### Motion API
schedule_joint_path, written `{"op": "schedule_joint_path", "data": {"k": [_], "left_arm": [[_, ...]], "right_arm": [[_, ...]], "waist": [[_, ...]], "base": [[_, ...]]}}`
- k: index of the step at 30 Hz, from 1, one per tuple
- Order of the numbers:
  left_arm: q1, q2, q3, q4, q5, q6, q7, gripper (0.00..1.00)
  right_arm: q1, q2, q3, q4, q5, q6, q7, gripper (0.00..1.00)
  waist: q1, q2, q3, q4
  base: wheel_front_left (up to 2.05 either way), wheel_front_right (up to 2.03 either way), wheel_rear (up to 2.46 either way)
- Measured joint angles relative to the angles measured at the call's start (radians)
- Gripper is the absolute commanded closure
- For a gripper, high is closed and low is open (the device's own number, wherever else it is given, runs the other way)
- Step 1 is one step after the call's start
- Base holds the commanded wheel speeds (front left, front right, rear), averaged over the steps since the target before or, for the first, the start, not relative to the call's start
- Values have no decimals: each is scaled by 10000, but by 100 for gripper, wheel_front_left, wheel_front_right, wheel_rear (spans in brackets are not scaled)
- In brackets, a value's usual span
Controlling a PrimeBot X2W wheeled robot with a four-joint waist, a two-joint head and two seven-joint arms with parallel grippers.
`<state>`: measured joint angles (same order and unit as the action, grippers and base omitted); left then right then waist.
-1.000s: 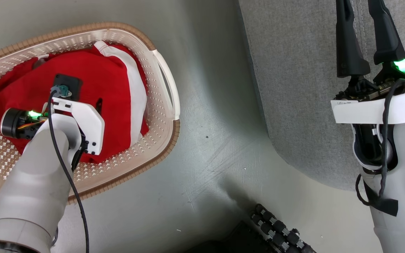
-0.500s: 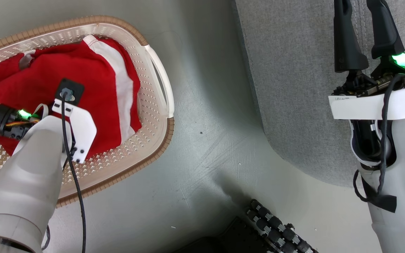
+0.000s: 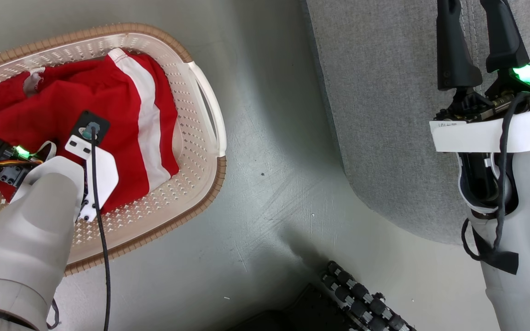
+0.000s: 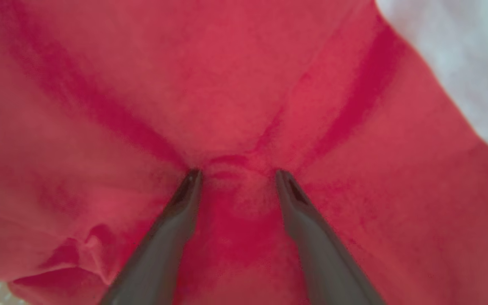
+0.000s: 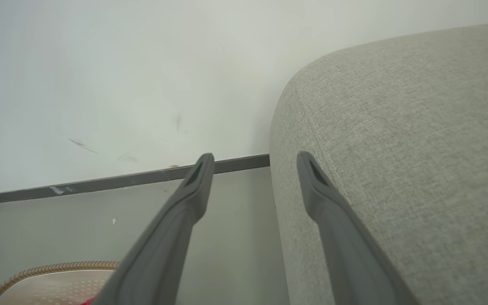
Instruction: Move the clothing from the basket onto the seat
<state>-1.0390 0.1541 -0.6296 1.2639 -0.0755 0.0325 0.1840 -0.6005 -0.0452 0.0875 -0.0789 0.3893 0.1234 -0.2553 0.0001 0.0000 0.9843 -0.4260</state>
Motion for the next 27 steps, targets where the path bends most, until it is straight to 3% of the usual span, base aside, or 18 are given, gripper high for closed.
{"op": "schedule_joint_path", "data": {"k": [1, 4, 27], "left_arm": [[0, 0, 0, 0, 0, 0, 0, 59], [1, -19, -12, 19, 0, -13, 100, 100], [-24, -380, -6, -182, -121, -399, -470, 100]], "right_arm": [[0, 0, 0, 0, 0, 0, 0, 0], [0, 2, 0, 23, 0, 0, 0, 0], [-67, 10, -174, 31, 0, 0, 0, 0]], "waist": [[0, 0, 0, 0], [0, 0, -9, 8], [0, 0, -226, 122]], "base": [[0, 0, 0], [0, 0, 0], [0, 0, 0]]}}
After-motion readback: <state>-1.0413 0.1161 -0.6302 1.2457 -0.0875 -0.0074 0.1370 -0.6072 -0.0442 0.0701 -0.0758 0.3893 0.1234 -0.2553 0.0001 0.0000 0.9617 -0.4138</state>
